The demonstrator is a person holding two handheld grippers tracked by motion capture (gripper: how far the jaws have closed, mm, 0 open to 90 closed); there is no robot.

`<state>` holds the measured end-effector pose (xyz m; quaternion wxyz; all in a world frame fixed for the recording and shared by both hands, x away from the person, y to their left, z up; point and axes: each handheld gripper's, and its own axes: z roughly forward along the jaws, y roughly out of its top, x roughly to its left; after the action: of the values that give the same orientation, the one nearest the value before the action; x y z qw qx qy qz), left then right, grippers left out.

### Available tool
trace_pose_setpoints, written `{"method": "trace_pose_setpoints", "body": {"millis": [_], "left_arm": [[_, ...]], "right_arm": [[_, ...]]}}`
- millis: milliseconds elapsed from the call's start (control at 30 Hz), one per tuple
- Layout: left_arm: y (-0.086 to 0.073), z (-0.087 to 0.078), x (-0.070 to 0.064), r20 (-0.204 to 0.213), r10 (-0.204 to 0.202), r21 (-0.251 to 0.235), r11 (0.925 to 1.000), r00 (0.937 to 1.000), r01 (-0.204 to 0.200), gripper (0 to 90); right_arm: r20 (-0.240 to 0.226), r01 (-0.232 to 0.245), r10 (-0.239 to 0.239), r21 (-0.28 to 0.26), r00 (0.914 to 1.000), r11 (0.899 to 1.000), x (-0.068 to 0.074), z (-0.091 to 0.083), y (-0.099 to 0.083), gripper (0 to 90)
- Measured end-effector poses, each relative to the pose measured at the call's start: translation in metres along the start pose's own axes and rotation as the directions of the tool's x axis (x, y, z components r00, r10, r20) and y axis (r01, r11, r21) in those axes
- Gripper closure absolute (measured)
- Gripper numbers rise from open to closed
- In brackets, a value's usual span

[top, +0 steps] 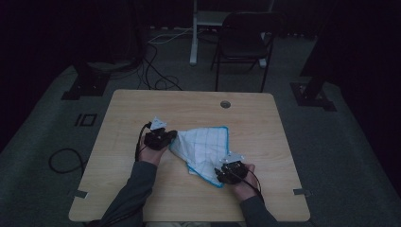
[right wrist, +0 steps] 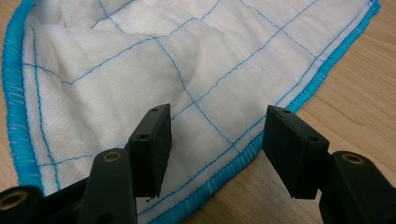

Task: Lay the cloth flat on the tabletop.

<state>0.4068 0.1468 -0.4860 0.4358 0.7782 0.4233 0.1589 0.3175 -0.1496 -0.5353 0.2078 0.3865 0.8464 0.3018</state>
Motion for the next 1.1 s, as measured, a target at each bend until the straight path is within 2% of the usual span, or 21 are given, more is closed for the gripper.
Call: {"method": "trace_pose_setpoints", "body": {"millis": [167, 233, 333, 500, 767, 867, 900, 1033, 1100], "left_arm": [[-0.005, 0.014, 0.006, -0.001, 0.0, 0.058, 0.9983, 1.0, 0.0, 73.6], [-0.007, 0.012, 0.008, -0.003, -0.006, 0.06, 0.9982, 1.0, 0.007, 69.2], [-0.01, 0.001, 0.01, -0.007, -0.003, 0.041, 0.9992, 1.0, 0.003, 64.3], [-0.016, -0.021, 0.014, -0.016, -0.011, 0.014, 0.9998, 0.9998, 0.011, 63.8], [-0.036, -0.042, 0.009, -0.008, 0.0, 0.009, 1.0, 1.0, 0.0, 65.1], [-0.047, -0.045, 0.005, -0.007, 0.01, 0.038, 0.9992, 0.9999, -0.009, 65.1], [-0.052, -0.044, 0.004, -0.004, 0.0, 0.048, 0.9989, 1.0, 0.0, 64.8], [-0.067, -0.039, 0.005, -0.004, -0.018, 0.087, 0.996, 0.9998, 0.019, 62.5], [-0.073, -0.035, 0.003, -0.002, -0.007, 0.106, 0.9943, 1.0, 0.007, 60.9]], "right_arm": [[-0.001, -0.002, 0.002, -0.004, 1.0, 1.0, 0.0, 0.0, -0.001, 42.8], [0.0, -0.002, 0.002, -0.006, 1.0, 1.0, 0.0, 0.0, -0.001, 42.8], [-0.002, -0.005, 0.005, -0.004, 1.0, 1.0, 0.0, 0.0, -0.001, 42.9], [0.001, 0.002, -0.002, -0.007, 1.0, 1.0, 0.0, 0.0, -0.001, 43.4], [0.001, 0.001, -0.001, -0.01, 1.0, 1.0, 0.001, 0.0, -0.001, 43.7], [0.001, 0.001, -0.001, -0.01, 1.0, 1.0, 0.001, 0.0, -0.001, 43.8], [0.002, 0.0, 0.0, -0.01, 1.0, 1.0, 0.001, 0.0, -0.001, 43.8], [0.001, 0.0, 0.0, -0.01, 1.0, 1.0, 0.001, 0.0, -0.001, 43.9], [0.0, -0.001, 0.001, -0.011, 1.0, 1.0, 0.001, 0.0, -0.002, 44.0]]}}
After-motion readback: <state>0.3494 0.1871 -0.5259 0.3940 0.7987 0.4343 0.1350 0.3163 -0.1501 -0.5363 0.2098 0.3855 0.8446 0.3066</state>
